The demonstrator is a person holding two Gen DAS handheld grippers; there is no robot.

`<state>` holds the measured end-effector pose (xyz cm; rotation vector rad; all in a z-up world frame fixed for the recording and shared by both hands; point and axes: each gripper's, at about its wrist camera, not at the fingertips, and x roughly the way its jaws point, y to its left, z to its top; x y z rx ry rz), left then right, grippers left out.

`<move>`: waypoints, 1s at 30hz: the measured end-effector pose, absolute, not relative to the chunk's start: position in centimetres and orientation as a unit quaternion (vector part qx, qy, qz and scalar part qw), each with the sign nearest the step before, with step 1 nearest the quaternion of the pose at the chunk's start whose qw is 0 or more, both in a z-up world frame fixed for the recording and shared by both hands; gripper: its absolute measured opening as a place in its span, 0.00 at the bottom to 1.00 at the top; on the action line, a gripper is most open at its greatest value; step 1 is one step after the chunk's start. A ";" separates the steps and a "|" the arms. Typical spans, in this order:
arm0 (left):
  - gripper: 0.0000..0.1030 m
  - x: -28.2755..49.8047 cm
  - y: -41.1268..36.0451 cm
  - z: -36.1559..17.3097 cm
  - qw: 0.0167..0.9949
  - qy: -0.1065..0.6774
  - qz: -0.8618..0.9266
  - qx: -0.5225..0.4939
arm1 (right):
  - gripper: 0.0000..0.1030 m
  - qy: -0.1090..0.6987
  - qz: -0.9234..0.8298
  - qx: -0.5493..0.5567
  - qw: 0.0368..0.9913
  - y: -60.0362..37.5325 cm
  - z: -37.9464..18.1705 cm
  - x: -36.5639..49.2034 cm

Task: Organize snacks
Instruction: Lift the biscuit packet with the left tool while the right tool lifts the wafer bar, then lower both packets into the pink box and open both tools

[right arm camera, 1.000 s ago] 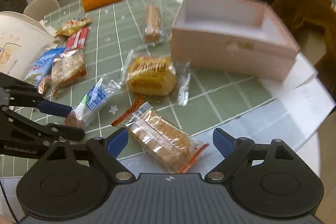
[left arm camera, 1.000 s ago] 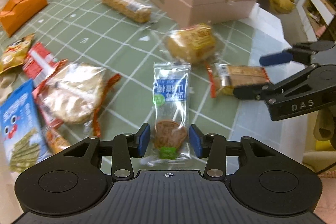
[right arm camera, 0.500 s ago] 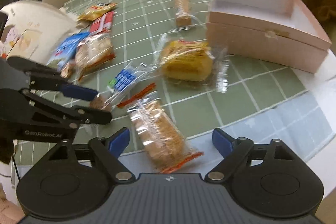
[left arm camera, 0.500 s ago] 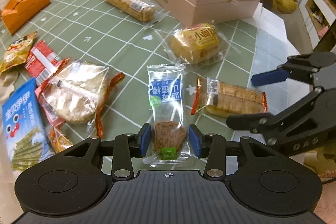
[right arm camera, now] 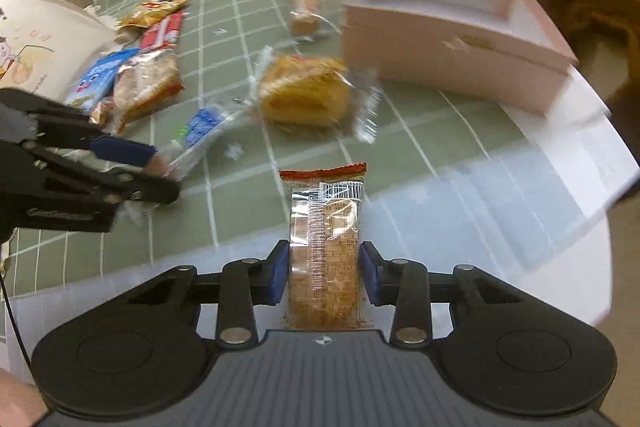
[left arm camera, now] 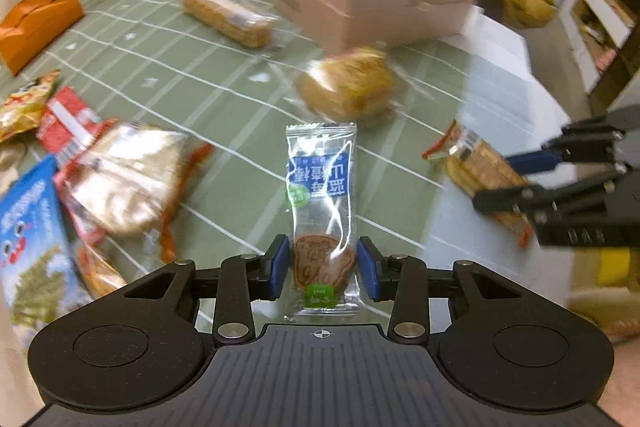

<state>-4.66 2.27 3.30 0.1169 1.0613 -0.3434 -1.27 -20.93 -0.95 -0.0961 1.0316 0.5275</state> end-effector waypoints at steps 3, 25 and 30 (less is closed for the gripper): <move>0.40 -6.0 0.7 3.3 0.842 0.502 -0.187 0.066 | 0.35 0.492 0.229 -0.039 0.839 -22.6 -1.1 -1.8; 0.41 17.2 -3.0 17.9 0.860 0.429 -0.272 -0.059 | 0.65 0.359 0.184 0.042 0.914 -27.5 14.6 12.8; 0.41 20.0 -0.4 12.7 0.860 0.439 -0.223 -0.135 | 0.69 0.400 0.137 0.050 0.905 -28.0 11.6 15.1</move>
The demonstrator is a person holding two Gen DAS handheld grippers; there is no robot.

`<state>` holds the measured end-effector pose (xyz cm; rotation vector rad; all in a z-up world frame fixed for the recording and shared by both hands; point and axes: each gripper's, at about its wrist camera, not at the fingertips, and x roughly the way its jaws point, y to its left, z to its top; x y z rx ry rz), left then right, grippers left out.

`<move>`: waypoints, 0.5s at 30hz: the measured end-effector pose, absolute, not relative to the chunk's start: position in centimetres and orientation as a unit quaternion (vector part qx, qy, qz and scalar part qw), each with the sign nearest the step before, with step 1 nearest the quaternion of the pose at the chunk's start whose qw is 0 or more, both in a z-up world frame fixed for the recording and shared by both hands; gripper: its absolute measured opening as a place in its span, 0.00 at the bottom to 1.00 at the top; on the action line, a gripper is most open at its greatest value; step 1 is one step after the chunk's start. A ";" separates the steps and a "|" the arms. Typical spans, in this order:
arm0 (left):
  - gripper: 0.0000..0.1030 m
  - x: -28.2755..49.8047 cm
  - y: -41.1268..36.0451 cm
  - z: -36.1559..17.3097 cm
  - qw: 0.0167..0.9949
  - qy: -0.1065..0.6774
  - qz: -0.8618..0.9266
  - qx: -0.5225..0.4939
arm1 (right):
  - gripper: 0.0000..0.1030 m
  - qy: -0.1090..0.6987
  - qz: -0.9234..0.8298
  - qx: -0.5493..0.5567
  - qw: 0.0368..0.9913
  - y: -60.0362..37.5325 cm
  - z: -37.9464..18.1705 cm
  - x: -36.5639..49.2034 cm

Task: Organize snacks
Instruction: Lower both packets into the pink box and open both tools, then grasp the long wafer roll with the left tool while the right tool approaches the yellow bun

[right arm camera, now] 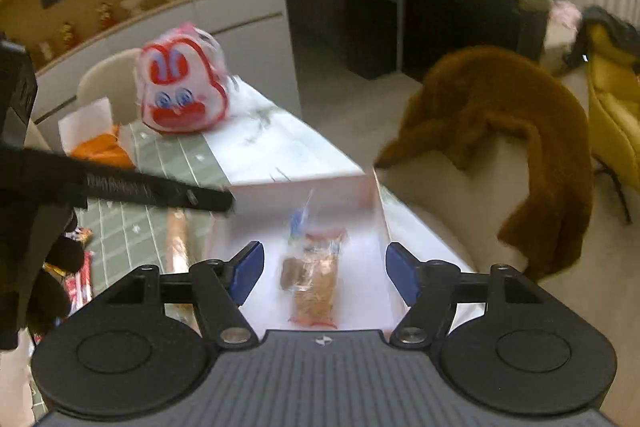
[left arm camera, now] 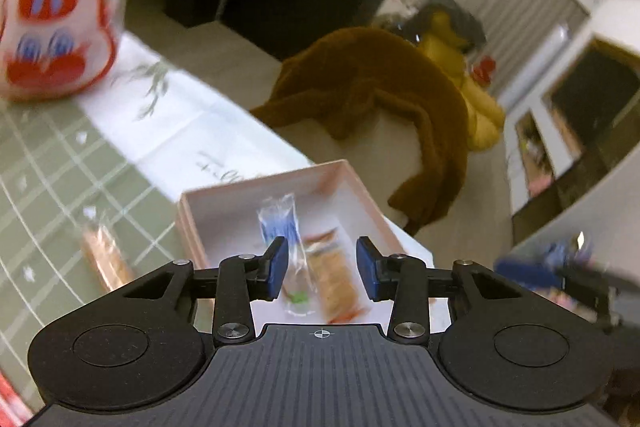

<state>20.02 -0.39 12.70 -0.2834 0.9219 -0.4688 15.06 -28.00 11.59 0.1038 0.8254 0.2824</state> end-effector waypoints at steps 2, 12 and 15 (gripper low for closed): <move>0.41 19.3 1.4 11.0 0.865 0.437 -0.198 -0.148 | 0.75 0.415 0.139 0.050 0.898 -28.4 9.6 13.6; 0.41 19.0 6.0 6.4 0.883 0.453 -0.054 -0.115 | 0.75 0.491 0.204 0.070 0.844 -23.0 1.3 12.5; 0.41 18.5 5.6 4.9 0.875 0.472 -0.053 -0.096 | 0.75 0.489 0.219 0.078 0.841 -20.4 0.9 12.9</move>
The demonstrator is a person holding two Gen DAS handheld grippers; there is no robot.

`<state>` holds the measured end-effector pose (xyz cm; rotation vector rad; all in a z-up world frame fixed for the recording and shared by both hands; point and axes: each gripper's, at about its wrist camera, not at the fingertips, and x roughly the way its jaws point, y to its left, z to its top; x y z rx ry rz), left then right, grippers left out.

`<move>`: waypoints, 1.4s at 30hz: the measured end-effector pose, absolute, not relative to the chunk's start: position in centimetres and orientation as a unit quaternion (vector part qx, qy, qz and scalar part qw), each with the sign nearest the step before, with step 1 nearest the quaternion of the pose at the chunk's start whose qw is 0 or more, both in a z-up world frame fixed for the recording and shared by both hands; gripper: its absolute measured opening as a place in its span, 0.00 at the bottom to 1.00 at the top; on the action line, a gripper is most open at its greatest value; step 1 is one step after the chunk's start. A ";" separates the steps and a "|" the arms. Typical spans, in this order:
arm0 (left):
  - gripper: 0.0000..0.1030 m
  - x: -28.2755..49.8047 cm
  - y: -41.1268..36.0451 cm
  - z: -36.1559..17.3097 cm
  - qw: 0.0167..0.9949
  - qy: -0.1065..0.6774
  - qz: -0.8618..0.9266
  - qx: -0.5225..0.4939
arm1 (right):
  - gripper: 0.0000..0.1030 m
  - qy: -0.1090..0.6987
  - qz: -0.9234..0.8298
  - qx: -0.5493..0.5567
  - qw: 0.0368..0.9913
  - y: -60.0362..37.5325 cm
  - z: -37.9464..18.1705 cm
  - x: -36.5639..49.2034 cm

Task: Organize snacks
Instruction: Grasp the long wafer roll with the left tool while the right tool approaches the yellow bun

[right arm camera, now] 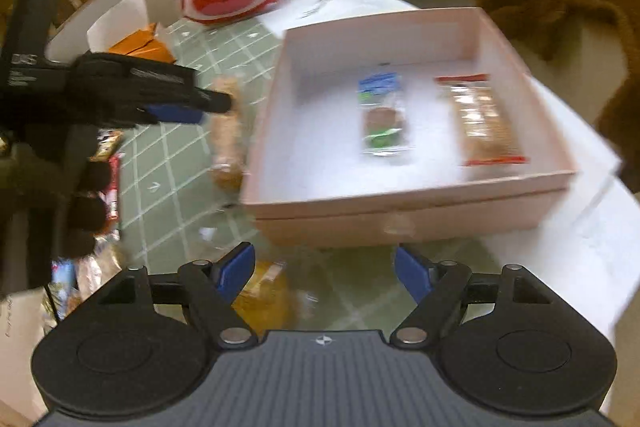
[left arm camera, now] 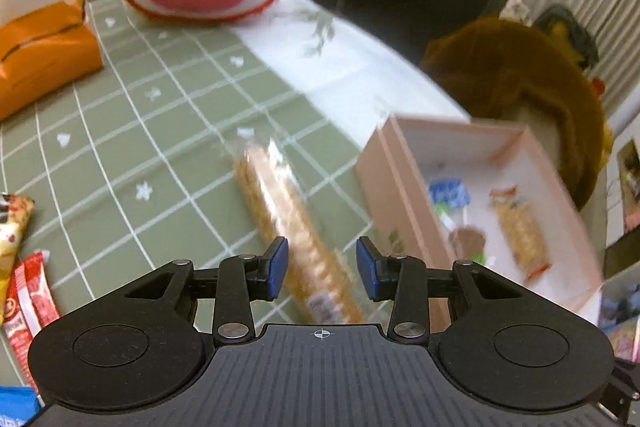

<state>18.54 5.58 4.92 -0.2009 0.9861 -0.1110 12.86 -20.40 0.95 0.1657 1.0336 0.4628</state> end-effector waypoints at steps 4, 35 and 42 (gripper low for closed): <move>0.57 17.7 5.6 4.0 0.879 0.467 -0.055 -0.074 | 0.76 0.495 0.250 0.060 0.830 -17.6 0.7 11.3; 0.32 -0.7 6.1 3.9 0.883 0.442 -0.059 -0.149 | 0.90 0.533 0.091 0.184 0.821 -21.4 -0.8 10.4; 0.32 -0.8 6.2 3.9 0.880 0.447 -0.067 -0.147 | 0.84 0.529 0.123 0.112 0.832 -19.8 -1.8 10.4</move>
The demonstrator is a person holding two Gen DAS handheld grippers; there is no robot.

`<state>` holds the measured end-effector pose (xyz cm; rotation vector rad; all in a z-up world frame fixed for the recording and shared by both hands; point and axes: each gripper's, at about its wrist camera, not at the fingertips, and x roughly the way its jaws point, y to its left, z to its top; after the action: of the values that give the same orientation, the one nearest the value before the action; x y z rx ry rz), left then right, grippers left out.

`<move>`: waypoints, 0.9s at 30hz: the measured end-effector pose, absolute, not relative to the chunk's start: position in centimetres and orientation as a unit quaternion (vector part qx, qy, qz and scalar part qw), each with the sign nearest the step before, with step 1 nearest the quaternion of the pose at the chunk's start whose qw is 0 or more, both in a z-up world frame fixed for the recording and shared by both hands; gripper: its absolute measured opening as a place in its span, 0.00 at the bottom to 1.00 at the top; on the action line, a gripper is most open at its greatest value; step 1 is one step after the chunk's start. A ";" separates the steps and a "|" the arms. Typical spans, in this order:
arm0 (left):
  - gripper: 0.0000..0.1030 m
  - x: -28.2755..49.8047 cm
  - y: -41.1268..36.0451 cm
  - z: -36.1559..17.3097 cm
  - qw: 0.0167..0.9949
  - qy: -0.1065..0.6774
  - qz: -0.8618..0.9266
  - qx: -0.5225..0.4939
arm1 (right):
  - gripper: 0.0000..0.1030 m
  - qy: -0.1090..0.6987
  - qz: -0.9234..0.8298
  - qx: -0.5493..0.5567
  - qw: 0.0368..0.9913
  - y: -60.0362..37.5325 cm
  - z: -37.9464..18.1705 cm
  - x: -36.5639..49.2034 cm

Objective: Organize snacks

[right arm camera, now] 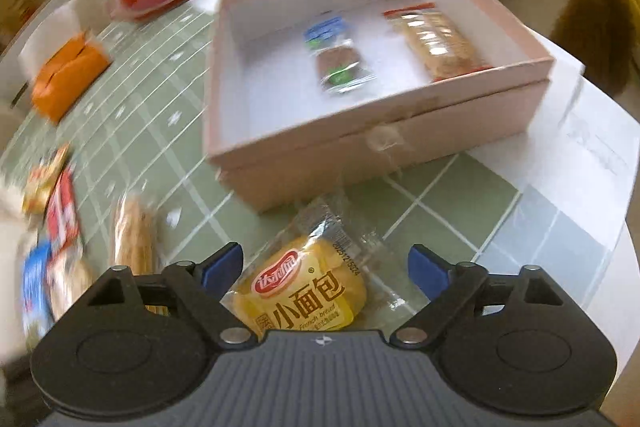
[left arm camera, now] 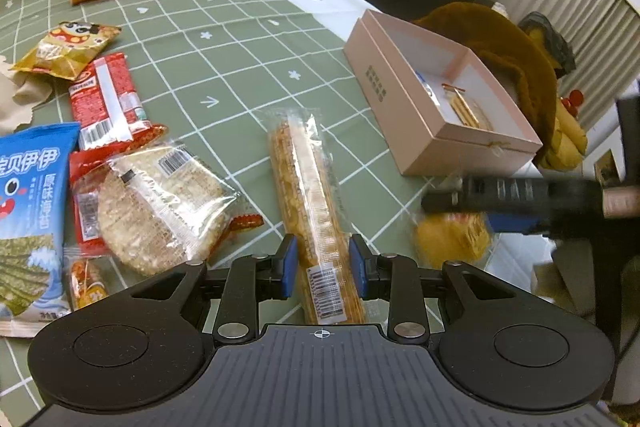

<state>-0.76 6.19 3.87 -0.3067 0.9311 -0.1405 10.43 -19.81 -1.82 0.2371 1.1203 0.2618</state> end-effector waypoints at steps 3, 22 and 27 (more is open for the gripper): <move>0.32 -0.8 6.1 3.9 0.880 0.447 -0.070 -0.145 | 0.81 0.519 0.167 0.058 0.837 -19.8 -1.8 8.7; 0.40 0.2 4.5 3.8 0.877 0.457 -0.069 -0.128 | 0.96 0.497 0.193 -0.037 0.845 -22.3 -2.8 3.3; 0.39 0.8 5.1 3.2 0.874 0.457 -0.077 -0.144 | 1.00 0.486 0.185 -0.035 0.854 -22.0 -3.2 2.6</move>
<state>0.82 5.07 3.25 -0.3001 0.9547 -0.1598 2.62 -21.98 -3.22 -0.0737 1.0216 0.3893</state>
